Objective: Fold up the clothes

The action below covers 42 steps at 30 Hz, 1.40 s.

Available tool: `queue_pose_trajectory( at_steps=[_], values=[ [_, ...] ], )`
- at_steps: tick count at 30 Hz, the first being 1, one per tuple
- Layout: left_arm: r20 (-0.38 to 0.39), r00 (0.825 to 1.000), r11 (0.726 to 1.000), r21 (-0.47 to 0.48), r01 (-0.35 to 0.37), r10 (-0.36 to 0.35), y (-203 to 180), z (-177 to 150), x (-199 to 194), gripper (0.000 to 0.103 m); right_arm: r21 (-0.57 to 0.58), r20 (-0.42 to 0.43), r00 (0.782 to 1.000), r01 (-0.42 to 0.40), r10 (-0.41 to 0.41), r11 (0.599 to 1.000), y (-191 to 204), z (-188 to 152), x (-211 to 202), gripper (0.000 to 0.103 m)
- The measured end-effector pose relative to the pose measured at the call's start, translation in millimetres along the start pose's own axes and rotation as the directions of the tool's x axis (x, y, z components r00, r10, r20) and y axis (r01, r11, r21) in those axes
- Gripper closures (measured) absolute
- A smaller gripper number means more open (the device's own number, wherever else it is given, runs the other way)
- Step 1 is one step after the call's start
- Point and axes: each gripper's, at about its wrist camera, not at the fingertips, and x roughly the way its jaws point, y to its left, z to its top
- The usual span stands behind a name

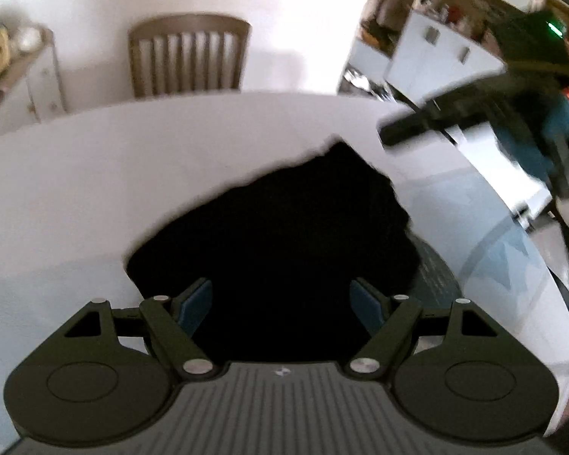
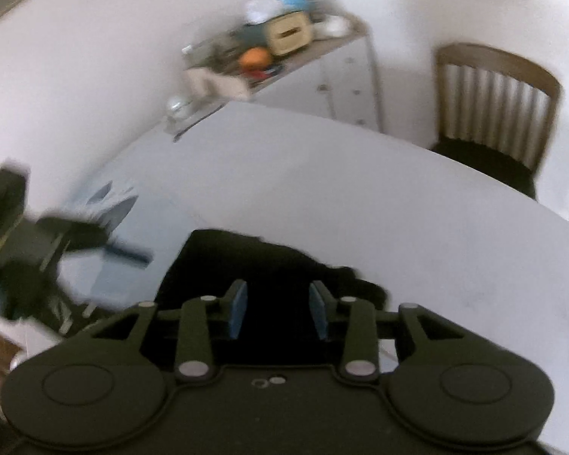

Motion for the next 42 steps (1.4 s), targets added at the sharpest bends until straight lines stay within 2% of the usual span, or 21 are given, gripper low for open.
queue_pose_trajectory(
  at_steps=[3, 6, 11, 15, 19, 22, 25, 28, 31, 34, 38, 42],
  values=[
    [-0.011, 0.999, 0.997, -0.065, -0.034, 0.033, 14, 8, 19, 0.024, -0.070, -0.094, 0.996, 0.002, -0.009, 0.998, 13, -17, 29, 0.000],
    [-0.050, 0.997, 0.995, -0.086, -0.058, 0.054, 22, 3, 40, 0.024, -0.129, -0.174, 0.984, 0.017, -0.039, 0.992, 24, -34, 52, 0.000],
    [-0.111, 0.993, 0.994, -0.097, -0.049, 0.038, 27, -9, 59, 0.024, -0.117, -0.272, 0.960, 0.026, -0.058, 0.993, 17, -65, 61, 0.000],
    [-0.136, 0.990, 0.991, -0.119, -0.054, 0.037, 28, -13, 65, 0.024, -0.077, -0.255, 0.966, 0.027, -0.046, 0.997, 15, -66, 62, 0.000],
    [-0.132, 0.990, 0.987, -0.147, -0.057, 0.037, 24, -15, 43, 0.024, -0.018, -0.188, 0.982, 0.030, -0.032, 0.999, 1, -50, 54, 0.000],
    [-0.119, 0.993, 0.978, -0.202, -0.046, 0.022, 21, -24, 28, 0.024, 0.033, -0.136, 0.990, 0.035, -0.030, 0.999, -12, -36, 50, 0.000],
    [-0.088, 0.996, 0.984, -0.176, -0.003, -0.013, 0, -33, 20, 0.024, 0.085, -0.082, 0.996, 0.038, -0.031, 0.996, -25, -23, 46, 0.000],
    [-0.103, 0.994, 0.994, -0.106, 0.010, -0.021, -24, -42, 21, 0.023, 0.133, -0.037, 0.999, 0.042, -0.038, 0.990, -37, -11, 44, 0.000],
    [-0.124, 0.992, 0.999, -0.047, -0.011, 0.005, -35, -51, 29, 0.020, 0.138, -0.093, 0.993, 0.086, -0.073, 0.987, -43, -10, 63, 0.000],
    [-0.127, 0.992, 0.997, -0.071, -0.006, -0.004, -33, -49, 29, 0.020, 0.138, -0.094, 0.993, 0.090, -0.077, 0.986, -47, -18, 56, 0.000],
    [-0.109, 0.994, 0.994, -0.107, -0.002, -0.010, -23, -40, 17, 0.020, 0.162, -0.065, 0.995, 0.090, -0.080, 0.983, -45, -20, 24, 0.000],
    [-0.085, 0.995, 0.983, -0.174, -0.058, 0.044, 0, -27, 8, 0.019, 0.262, -0.096, 0.993, 0.087, -0.064, 0.961, -65, -29, 23, 0.000]
  ],
)
